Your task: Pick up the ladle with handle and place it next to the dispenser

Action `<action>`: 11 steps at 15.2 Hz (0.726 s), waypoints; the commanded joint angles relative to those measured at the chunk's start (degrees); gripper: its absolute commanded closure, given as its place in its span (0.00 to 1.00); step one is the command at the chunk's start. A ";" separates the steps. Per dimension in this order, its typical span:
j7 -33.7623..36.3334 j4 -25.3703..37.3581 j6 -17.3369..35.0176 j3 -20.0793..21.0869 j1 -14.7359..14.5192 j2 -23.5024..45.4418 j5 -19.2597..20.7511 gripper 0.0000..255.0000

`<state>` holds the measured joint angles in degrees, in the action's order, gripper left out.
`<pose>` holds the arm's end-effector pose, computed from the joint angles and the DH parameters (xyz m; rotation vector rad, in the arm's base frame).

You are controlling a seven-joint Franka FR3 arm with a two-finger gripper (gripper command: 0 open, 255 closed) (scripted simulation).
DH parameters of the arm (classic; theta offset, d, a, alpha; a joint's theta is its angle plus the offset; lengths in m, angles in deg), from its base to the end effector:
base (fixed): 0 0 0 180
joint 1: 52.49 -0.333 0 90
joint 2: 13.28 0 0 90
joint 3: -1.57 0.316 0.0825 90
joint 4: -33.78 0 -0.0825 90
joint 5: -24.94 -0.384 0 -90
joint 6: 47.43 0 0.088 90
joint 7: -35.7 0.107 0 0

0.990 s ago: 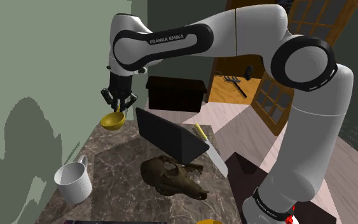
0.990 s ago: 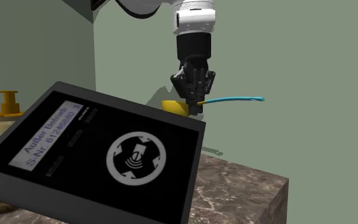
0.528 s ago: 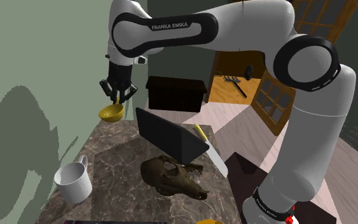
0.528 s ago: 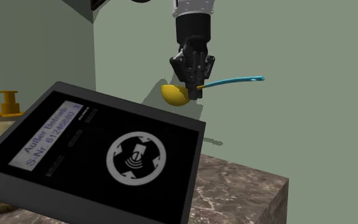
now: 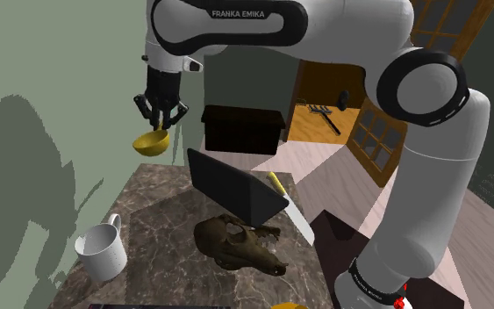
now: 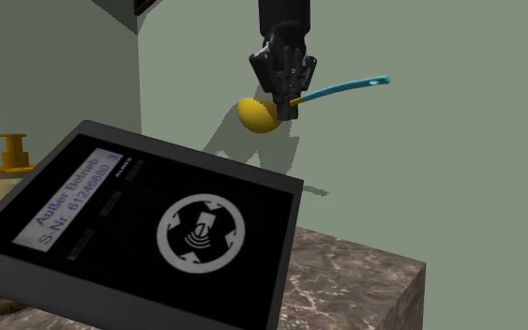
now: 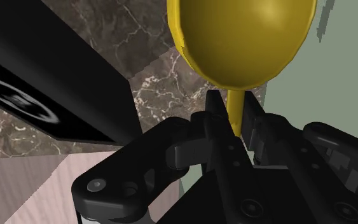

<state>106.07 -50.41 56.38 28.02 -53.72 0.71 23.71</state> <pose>0.5815 0.2702 0.5636 -2.7487 1.1098 0.0235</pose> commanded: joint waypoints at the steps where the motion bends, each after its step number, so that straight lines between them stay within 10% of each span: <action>1: 0.11 2.09 -1.79 -0.01 -0.10 0.35 0.17 1.00; 11: 2.00 4.78 -6.48 0.79 -0.89 -2.03 -0.49 1.00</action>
<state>107.63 -43.67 49.41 28.52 -54.60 0.36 23.86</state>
